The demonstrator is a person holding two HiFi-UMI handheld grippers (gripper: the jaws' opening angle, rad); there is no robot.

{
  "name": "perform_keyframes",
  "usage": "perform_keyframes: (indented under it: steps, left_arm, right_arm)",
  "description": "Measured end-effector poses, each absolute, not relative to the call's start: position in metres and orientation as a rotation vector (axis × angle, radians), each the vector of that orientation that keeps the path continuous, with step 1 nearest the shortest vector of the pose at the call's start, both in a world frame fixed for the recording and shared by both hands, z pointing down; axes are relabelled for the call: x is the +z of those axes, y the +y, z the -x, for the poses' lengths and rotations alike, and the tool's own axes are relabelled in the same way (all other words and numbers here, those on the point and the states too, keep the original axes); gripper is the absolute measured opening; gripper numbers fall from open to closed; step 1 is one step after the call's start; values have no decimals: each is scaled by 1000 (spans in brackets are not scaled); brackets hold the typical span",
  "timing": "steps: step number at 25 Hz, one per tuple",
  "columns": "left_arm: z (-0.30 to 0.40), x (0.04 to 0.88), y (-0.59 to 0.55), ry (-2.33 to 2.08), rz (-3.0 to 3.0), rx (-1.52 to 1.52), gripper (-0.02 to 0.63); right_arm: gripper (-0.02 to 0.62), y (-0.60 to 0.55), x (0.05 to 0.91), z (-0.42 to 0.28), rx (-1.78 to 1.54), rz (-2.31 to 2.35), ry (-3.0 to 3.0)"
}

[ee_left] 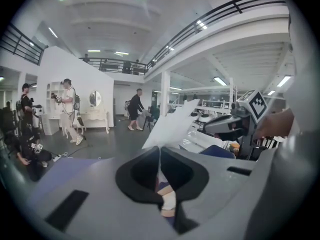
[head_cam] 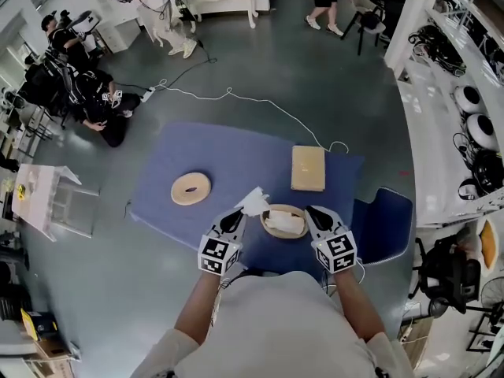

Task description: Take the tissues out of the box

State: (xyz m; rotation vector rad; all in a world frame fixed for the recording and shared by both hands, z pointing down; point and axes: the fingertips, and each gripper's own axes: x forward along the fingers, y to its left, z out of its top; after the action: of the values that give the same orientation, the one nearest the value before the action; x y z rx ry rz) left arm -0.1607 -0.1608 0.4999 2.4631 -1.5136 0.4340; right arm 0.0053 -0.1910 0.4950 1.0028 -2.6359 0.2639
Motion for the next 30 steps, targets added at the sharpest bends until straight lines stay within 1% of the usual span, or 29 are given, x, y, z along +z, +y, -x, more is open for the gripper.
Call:
perform_keyframes:
  steps: [8,16,30]
  left_arm:
    - [173,472,-163,-1573,-2460,340,14]
    - [166,462,-171,-1571,-2496,334,14]
    - [163,460,-167,-1550,-2524,351,14]
  right_arm:
    - [38,-198,459,0,166,-1041,-2692]
    - [37,-197,453,-7,113,-1065,-2677]
    - [35,-188,447,-7,115,-1071,-2709]
